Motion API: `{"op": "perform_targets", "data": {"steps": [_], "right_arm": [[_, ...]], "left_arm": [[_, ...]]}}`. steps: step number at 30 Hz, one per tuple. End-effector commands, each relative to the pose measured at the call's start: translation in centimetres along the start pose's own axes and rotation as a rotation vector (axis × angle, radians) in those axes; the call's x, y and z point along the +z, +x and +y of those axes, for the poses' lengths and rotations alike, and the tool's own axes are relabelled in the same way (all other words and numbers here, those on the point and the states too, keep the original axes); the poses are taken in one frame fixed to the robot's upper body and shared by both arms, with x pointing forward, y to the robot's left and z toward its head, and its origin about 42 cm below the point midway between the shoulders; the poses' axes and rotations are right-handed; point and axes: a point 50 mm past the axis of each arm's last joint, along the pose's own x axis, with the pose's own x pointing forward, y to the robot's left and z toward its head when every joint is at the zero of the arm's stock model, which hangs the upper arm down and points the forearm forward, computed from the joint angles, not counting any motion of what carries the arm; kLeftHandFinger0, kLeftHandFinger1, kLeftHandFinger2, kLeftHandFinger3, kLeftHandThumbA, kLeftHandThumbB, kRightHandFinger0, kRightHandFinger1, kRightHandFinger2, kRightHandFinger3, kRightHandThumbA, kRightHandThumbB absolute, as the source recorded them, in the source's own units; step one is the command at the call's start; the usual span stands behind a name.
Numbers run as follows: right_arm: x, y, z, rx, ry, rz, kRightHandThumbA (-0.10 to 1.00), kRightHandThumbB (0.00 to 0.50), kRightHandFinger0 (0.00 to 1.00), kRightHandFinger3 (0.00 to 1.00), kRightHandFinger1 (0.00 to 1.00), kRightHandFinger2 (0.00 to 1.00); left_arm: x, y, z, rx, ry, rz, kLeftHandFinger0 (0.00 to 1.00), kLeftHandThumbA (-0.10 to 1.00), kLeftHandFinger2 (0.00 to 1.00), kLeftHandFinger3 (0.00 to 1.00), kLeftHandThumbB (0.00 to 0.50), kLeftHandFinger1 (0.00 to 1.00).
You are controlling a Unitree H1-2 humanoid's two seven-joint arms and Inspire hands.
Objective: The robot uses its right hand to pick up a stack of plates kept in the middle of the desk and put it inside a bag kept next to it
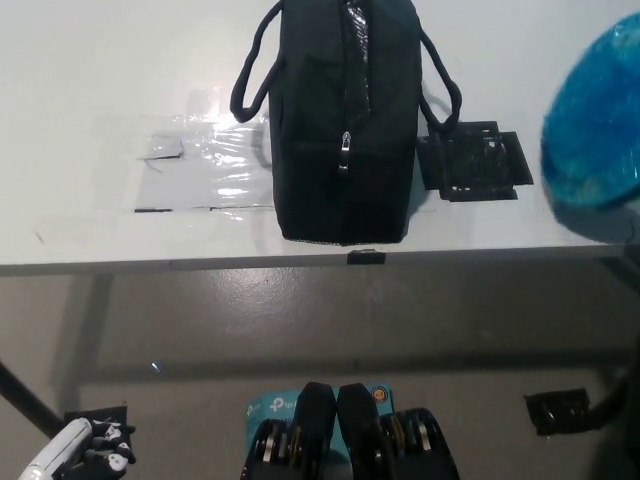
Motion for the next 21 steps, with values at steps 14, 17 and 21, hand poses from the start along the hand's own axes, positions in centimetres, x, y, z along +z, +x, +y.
{"op": "perform_targets", "data": {"steps": [14,17,21], "right_arm": [[19.8,2.0,12.7,0.462,0.338,-0.305,-0.1,0.177,0.0,0.08,0.0,0.13],[20.8,1.9,13.8,0.48,0.329,-0.315,-0.1,0.186,0.0,0.08,0.0,0.12],[22.8,1.0,15.8,0.536,0.307,-0.349,-0.1,0.2,0.0,0.08,0.0,0.13]], "left_arm": [[0.1,-1.1,2.3,0.037,0.081,0.001,0.79,-0.1,0.84,0.83,0.165,0.81],[0.1,-1.1,2.4,0.035,0.087,0.002,0.77,-0.1,0.83,0.81,0.167,0.79],[0.2,-1.2,2.3,0.033,0.087,0.005,0.8,-0.1,0.85,0.83,0.166,0.82]]}}
